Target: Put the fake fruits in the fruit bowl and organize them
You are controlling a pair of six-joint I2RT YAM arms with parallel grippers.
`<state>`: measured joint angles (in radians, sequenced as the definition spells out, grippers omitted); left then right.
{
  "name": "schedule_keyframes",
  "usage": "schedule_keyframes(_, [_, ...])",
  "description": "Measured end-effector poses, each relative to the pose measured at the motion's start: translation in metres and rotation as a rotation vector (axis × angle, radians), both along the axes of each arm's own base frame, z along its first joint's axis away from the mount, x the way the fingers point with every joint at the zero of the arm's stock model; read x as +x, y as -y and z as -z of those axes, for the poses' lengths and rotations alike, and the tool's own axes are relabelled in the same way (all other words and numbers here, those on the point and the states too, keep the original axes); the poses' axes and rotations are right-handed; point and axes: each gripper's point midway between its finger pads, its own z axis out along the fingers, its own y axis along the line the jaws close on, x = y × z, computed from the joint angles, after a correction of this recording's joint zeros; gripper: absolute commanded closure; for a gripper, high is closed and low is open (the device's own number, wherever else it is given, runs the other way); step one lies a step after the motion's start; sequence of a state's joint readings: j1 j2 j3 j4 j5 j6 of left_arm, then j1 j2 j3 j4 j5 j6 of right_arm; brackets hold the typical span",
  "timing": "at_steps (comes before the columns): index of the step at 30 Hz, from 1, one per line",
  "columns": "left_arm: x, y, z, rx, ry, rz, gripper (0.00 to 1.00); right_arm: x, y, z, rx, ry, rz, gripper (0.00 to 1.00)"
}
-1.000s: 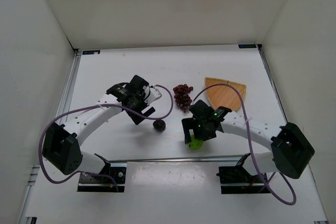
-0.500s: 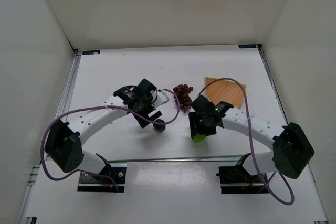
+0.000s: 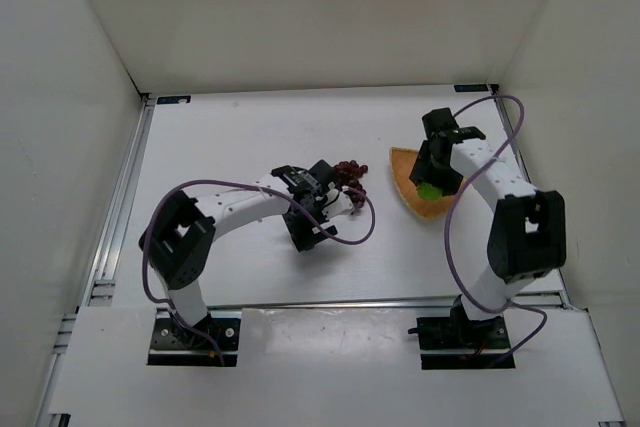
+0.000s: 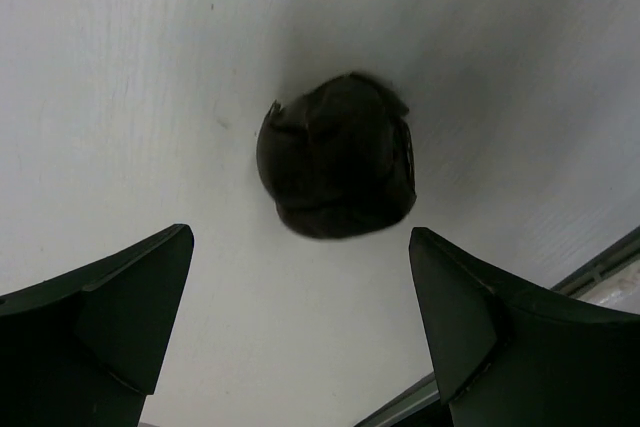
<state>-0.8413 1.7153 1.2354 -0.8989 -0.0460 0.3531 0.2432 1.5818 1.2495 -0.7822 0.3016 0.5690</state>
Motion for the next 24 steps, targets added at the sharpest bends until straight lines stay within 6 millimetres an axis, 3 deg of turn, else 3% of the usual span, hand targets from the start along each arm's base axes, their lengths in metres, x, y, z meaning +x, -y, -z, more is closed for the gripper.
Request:
schedule_keyframes(3, [0.005, 0.009, 0.012, 0.005, -0.025, 0.002, 0.00, 0.005, 0.005, 0.029, -0.026, -0.101, 0.008, 0.04])
schedule_keyframes(7, [0.004, 0.016, 0.025, 0.008, -0.065, 0.003, 0.03, 0.010, 0.004, 0.032, -0.029, -0.127, -0.003, 0.00])
schedule_keyframes(10, [0.000, 0.018, 0.030, 0.003, -0.092, 0.006, 0.16, 0.021, 0.001, 0.018, -0.019, -0.081, -0.006, 0.00])
schedule_keyframes(11, [-0.001, 0.019, 0.031, 0.000, -0.100, 0.007, 0.28, 0.023, 0.001, 0.012, -0.015, -0.064, -0.008, 0.00])
schedule_keyframes(14, [-0.004, 0.020, 0.033, -0.005, -0.119, 0.016, 0.48, 0.023, 0.001, -0.002, -0.004, -0.025, -0.008, 0.00])
schedule_keyframes(15, [-0.004, 0.021, 0.033, -0.005, -0.124, 0.022, 0.59, 0.023, 0.001, -0.008, 0.000, -0.009, -0.008, 0.00])
schedule_keyframes(18, [-0.004, 0.027, 0.028, -0.014, -0.145, 0.024, 0.73, 0.022, 0.000, -0.028, 0.016, 0.051, -0.005, 0.00])
schedule_keyframes(21, [0.003, 0.039, 0.014, -0.042, -0.141, 0.029, 0.76, 0.013, 0.004, -0.048, 0.044, 0.123, 0.016, 0.00])
schedule_keyframes(24, [0.016, 0.055, -0.013, -0.079, -0.112, 0.034, 0.76, -0.003, 0.017, -0.060, 0.069, 0.170, 0.065, 0.00])
